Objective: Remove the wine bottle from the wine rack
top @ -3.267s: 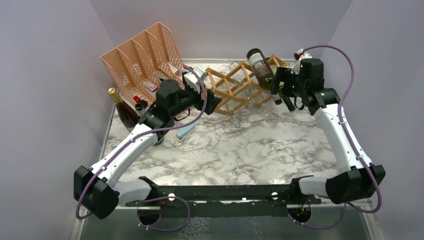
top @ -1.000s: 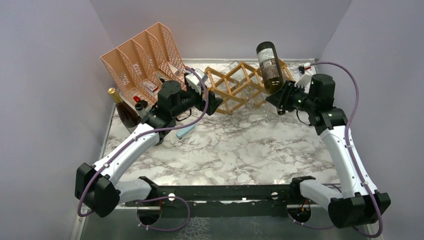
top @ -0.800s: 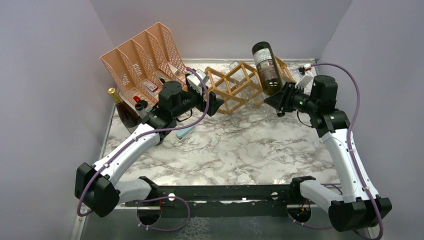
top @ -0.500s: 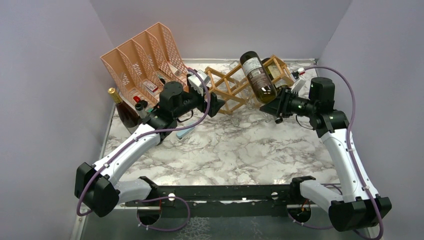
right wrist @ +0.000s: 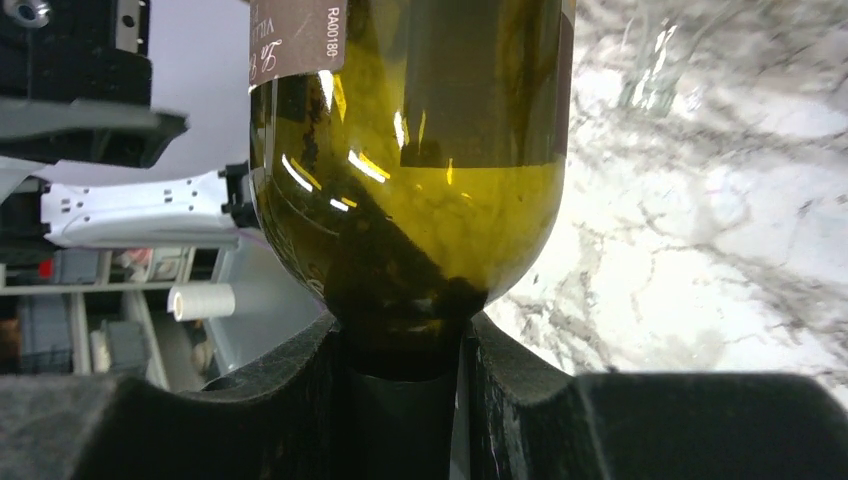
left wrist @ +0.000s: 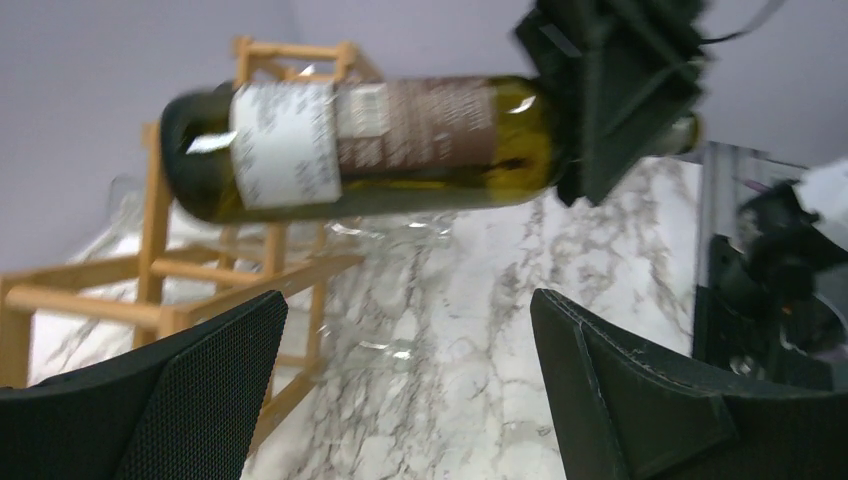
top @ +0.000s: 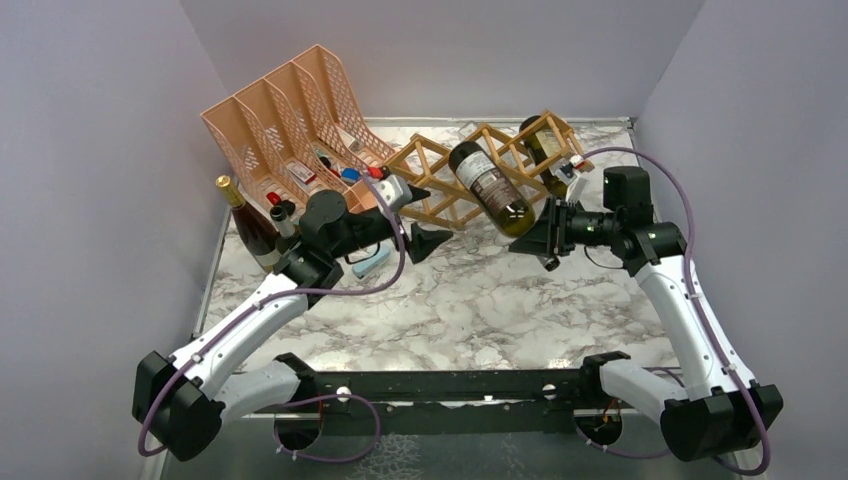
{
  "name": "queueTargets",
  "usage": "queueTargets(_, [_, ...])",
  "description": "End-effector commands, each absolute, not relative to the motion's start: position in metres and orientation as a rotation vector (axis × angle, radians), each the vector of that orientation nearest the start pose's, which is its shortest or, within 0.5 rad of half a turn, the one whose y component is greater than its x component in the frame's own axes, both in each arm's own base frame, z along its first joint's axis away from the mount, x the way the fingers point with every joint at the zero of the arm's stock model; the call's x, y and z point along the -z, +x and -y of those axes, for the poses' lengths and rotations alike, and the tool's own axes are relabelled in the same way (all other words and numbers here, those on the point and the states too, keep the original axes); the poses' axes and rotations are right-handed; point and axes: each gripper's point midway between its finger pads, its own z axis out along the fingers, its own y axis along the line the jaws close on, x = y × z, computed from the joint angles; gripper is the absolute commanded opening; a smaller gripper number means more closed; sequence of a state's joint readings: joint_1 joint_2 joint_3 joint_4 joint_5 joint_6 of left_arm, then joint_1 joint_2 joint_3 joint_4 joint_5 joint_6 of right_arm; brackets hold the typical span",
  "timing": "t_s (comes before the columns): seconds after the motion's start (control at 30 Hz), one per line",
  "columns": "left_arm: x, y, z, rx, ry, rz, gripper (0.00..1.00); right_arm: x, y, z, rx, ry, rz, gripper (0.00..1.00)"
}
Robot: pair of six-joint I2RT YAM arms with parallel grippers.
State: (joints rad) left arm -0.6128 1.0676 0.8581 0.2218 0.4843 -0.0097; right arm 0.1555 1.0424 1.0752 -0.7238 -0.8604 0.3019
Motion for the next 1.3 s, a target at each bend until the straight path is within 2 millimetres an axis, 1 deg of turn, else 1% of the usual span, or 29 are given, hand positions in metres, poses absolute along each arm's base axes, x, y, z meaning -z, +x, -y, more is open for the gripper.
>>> queueTargets(0.0, [-0.339,0.191,0.301,0.998,1.127,-1.008,0.99,-0.271,0.199,-0.192,-1.347,-0.472,-2.161,0.22])
queueTargets(0.1, [-0.326,0.171,0.306,0.988,1.22,-0.921,0.99,-0.252,0.191,-0.195,-1.348,-0.492,-2.236,0.22])
queueTargets(0.17, [-0.314,0.168,0.308,0.952,1.245,-0.906,0.99,-0.238,0.183,-0.2,-1.384,-0.509,-2.293,0.22])
queueTargets(0.27, [-0.298,0.174,0.311,0.852,1.277,-0.936,0.99,-0.214,0.171,-0.21,-1.391,-0.535,-2.385,0.2])
queueTargets(0.4, [-0.267,0.185,0.315,0.694,1.359,-1.011,0.99,-0.194,0.152,-0.227,-1.408,-0.609,-2.463,0.2])
queueTargets(0.5, [-0.246,0.181,0.32,0.614,1.444,-1.027,0.99,-0.181,0.138,-0.238,-1.403,-0.674,-2.525,0.2])
queueTargets(0.63, [-0.228,0.167,0.325,0.576,1.529,-1.001,0.99,-0.163,0.123,-0.245,-1.393,-0.732,-2.6,0.19])
queueTargets(0.8, [-0.198,0.151,0.328,0.558,1.653,-0.999,0.99,-0.156,0.112,-0.249,-1.415,-0.771,-2.616,0.19])
queueTargets(0.87, [-0.181,0.145,0.329,0.554,1.722,-1.02,0.99,-0.157,0.11,-0.25,-1.427,-0.782,-2.609,0.19])
queueTargets(1.0, [-0.154,0.136,0.332,0.563,1.825,-1.084,0.99,-0.151,0.105,-0.244,-1.391,-0.8,-2.637,0.19])
queueTargets(1.1, [-0.141,0.135,0.333,0.55,1.856,-1.106,0.99,-0.151,0.102,-0.243,-1.404,-0.807,-2.63,0.19])
queueTargets(1.27, [-0.13,0.143,0.337,0.484,1.857,-1.135,0.99,-0.151,0.098,-0.244,-1.428,-0.82,-2.611,0.19])
